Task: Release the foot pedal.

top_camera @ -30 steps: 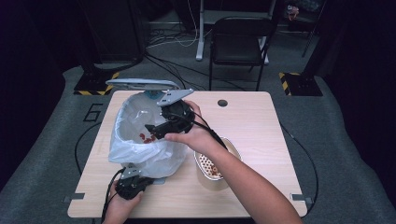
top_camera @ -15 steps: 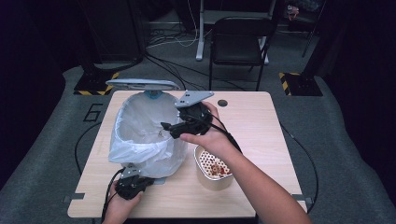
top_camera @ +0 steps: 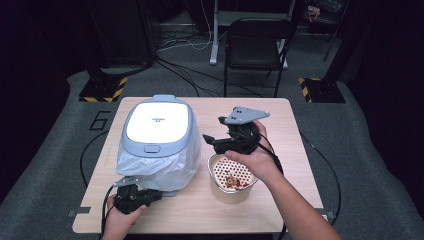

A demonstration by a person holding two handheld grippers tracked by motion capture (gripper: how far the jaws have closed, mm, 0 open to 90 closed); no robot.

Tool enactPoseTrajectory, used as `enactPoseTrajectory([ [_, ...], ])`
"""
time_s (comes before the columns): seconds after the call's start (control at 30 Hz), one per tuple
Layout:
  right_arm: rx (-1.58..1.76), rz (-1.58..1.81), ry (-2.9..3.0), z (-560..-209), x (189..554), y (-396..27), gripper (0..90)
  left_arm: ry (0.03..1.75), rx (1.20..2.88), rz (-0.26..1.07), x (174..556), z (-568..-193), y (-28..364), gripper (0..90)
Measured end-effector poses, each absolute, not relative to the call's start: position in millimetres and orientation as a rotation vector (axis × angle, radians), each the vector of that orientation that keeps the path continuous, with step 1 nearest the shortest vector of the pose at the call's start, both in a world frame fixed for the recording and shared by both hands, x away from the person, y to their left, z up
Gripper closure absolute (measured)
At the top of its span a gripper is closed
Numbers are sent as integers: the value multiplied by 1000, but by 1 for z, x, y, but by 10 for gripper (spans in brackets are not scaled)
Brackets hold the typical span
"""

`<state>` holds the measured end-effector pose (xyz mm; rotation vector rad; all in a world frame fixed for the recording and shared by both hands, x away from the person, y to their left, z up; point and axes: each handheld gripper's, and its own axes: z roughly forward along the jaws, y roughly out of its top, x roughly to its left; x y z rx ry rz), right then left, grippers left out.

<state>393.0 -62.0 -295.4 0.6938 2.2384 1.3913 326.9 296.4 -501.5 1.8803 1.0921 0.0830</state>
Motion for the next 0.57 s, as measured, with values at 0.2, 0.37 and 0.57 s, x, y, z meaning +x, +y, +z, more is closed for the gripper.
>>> enactPoseTrajectory([
  [0.2, 733, 1382, 2201, -308, 386, -85, 268, 1171, 1840, 97, 319, -492, 302, 602],
  [0.37, 776, 1369, 2175, -321, 378, -105, 274, 1151, 1866, 196, 320, -490, 311, 521],
  [0.57, 833, 1412, 2131, -334, 366, -133, 268, 1179, 1835, 247, 321, -491, 321, 430],
])
